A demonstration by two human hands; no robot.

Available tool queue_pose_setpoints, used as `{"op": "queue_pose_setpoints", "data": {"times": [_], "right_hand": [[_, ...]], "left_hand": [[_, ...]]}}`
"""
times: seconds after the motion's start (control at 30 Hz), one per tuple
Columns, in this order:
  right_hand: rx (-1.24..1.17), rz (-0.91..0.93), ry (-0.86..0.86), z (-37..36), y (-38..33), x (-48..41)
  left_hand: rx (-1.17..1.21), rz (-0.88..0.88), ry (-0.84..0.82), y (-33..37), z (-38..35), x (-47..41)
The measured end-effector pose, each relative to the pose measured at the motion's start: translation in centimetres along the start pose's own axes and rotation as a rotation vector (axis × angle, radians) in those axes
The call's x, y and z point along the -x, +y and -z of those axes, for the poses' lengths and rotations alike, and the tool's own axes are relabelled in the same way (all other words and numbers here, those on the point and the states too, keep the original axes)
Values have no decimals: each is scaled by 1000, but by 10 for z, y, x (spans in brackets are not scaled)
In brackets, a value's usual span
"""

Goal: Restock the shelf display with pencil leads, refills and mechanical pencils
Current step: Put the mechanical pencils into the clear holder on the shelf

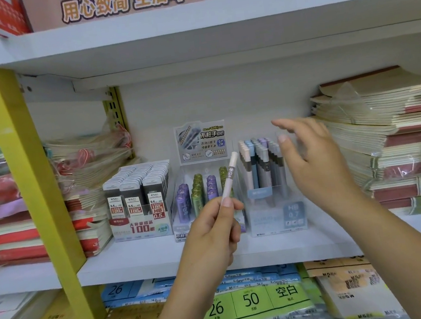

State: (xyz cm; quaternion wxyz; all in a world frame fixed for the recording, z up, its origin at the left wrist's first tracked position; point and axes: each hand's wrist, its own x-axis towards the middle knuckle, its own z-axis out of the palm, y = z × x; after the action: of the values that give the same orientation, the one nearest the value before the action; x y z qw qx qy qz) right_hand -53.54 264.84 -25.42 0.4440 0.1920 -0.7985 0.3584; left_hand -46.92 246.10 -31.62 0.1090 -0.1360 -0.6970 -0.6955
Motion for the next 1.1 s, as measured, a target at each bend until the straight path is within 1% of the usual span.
{"op": "queue_pose_setpoints", "data": {"times": [0.03,0.07,0.1,0.17,0.23,0.3,0.37,0.43,0.5,0.57,0.6,0.63,0.67,0.73,0.8,0.87,1.1], "right_hand": [[-58,22,31,5,-7,1],[-154,17,22,10,-13,2],[-279,-16,-28,16,-20,3],[-497,-132,-223,24,-34,5],[-602,-211,-398,25,-41,9],[-680,-236,-442,23,-44,12],[-725,-259,-405,21,-43,13],[-731,-274,-294,22,-41,10],[-755,-248,-105,27,-37,6],[-711,-140,54,33,-34,3],[-660,-72,94,35,-33,2],[-603,-13,107,36,-32,2],[-539,31,98,35,-31,2],[-408,61,41,28,-29,4],[-289,39,-37,19,-25,7],[-222,28,-94,11,-22,10],[-280,34,-167,3,-20,11]], "left_hand": [[-3,-7,-5,2,-2,1],[-4,-14,-12,3,-4,1],[-6,-22,-24,4,-7,2],[-16,-39,-48,6,-12,4],[-34,-48,-63,7,-16,5],[-41,-45,-75,7,-20,6],[-29,-26,-73,7,-21,6],[-21,-12,-43,6,-20,5],[-103,-50,49,3,-19,3],[-298,-171,208,-3,-15,-1],[-437,-228,271,-5,-14,-2],[-575,-278,300,-8,-12,-3],[-683,-322,301,-10,-12,-4],[-828,-386,276,-15,-13,-5],[-890,-416,232,-19,-16,-6],[-909,-429,198,-24,-17,-6],[-889,-415,174,-33,-14,-10]]}}
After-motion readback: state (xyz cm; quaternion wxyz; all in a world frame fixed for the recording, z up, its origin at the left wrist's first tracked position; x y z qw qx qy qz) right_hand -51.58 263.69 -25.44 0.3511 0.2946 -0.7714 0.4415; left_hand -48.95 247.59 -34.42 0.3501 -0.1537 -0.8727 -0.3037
